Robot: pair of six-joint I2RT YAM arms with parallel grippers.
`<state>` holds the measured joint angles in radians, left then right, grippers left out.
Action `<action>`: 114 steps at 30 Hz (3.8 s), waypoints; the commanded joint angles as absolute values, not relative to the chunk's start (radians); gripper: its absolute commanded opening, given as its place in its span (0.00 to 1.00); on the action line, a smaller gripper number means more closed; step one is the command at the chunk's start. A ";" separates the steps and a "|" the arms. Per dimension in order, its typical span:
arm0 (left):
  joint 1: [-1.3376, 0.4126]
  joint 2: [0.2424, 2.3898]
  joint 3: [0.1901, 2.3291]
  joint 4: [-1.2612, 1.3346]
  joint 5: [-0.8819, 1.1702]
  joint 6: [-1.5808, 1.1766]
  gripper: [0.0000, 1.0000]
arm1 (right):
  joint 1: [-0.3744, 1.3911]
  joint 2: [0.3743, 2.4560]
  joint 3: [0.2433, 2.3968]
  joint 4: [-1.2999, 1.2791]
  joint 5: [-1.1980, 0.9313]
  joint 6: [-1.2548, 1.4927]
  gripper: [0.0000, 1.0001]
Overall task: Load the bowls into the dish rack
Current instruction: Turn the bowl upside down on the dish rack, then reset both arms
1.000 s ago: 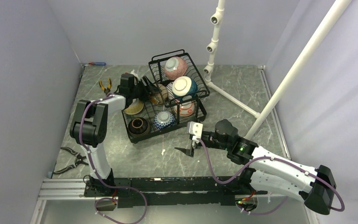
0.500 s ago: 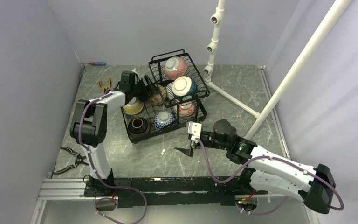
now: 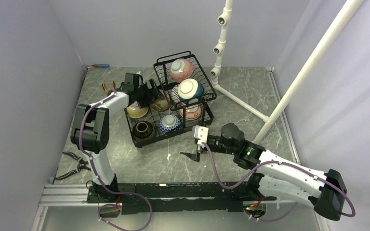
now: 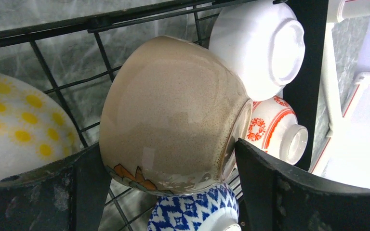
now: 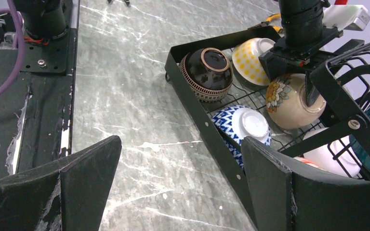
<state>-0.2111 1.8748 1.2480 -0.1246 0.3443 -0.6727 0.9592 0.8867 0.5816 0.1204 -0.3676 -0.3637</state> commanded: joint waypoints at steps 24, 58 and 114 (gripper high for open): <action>-0.233 1.813 1.309 -0.179 0.384 -0.599 0.85 | 0.961 0.888 0.611 0.147 -0.380 -0.365 1.00; -0.192 0.467 0.572 -0.449 -0.110 -0.498 0.94 | 0.962 0.660 0.313 0.169 -0.067 0.058 1.00; -0.176 1.009 0.109 0.790 -0.396 -0.012 0.95 | 0.100 1.009 0.188 0.699 0.127 0.008 0.99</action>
